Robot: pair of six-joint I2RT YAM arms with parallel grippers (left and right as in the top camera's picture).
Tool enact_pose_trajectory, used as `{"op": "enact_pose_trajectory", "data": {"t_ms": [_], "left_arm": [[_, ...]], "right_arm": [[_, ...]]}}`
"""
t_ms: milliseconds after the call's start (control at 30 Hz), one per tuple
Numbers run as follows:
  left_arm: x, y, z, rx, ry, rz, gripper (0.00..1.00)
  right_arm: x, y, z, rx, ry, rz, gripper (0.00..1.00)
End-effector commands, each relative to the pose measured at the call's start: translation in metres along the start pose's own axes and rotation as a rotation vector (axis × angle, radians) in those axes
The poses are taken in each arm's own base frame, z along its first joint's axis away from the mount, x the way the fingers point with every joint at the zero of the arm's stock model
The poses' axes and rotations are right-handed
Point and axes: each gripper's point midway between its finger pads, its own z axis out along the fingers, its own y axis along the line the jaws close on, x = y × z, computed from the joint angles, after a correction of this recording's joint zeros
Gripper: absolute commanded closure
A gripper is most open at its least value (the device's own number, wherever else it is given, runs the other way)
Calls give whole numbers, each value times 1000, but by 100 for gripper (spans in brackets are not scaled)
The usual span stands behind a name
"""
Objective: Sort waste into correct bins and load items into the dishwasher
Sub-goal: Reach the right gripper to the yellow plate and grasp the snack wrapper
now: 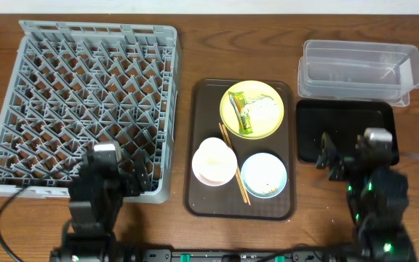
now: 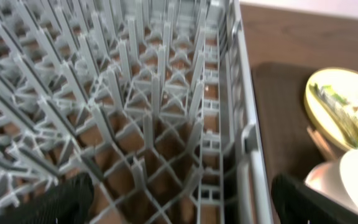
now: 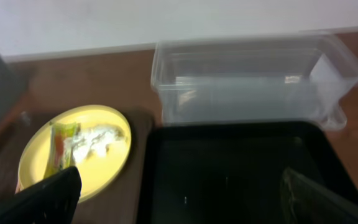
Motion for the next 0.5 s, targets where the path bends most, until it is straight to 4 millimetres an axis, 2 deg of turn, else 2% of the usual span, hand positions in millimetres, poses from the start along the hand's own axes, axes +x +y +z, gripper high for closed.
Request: {"op": "enact_pose_trajectory", "data": {"t_ms": [0,200,233,300,400,467], "left_arm": [[-20,-5,-8,4,90,-6,7],[-23,-7,-11,-10,246,-15,7],[-22,-6,-10,-12,265,-17,7],[-21,-6,-9,-13,270,-17,7],[-21,-6,-9,-13,270,-17,7],[-21,-6,-9,-13,270,-17,7]], "right_arm": [[-16,17,13,-56,130,-67,1],[-26,22,36,-52,367,-166,1],[-30,35,43,-112,394,-135,1],[-28,46,49,-170,424,-116,1],[-27,67,52,-291,425,-89,1],[-35,86,55,-395,393,-72,1]]}}
